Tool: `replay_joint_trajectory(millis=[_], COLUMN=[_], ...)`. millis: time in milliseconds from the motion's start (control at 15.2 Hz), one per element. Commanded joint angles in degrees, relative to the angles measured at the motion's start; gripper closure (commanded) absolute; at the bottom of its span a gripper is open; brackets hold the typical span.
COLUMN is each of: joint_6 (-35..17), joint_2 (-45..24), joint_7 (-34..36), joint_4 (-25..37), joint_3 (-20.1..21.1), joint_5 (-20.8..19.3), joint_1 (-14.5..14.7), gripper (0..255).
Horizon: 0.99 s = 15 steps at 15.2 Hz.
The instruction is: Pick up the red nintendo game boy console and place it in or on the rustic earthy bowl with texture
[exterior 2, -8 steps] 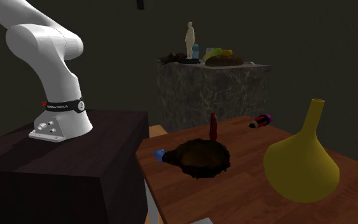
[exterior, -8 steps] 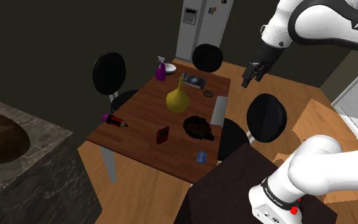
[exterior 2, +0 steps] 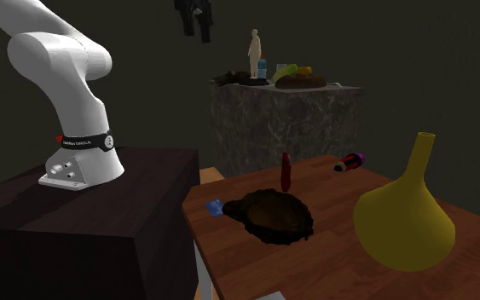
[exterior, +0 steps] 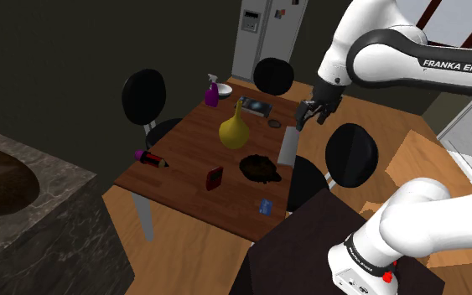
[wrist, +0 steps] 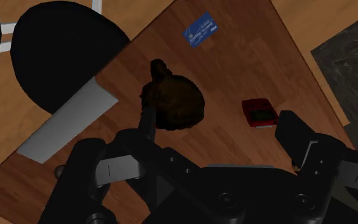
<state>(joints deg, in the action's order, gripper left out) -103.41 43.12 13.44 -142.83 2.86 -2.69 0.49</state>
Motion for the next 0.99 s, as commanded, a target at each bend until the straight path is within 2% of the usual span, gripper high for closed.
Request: replay_joint_trajectory(millis=[0, 528, 924], joint_6=[-3.7, -18.2, -28.5], joint_2=[-2.5, -15.2, -28.3], joint_7=[4.1, 19.5, 31.6], joint_4=[-1.4, -3.5, -1.0], joint_3=[1.8, 8.7, 13.5], joint_5=[1.4, 5.2, 5.2], joint_1=[-0.1, -0.9, -2.3], gripper=[0, 0, 0])
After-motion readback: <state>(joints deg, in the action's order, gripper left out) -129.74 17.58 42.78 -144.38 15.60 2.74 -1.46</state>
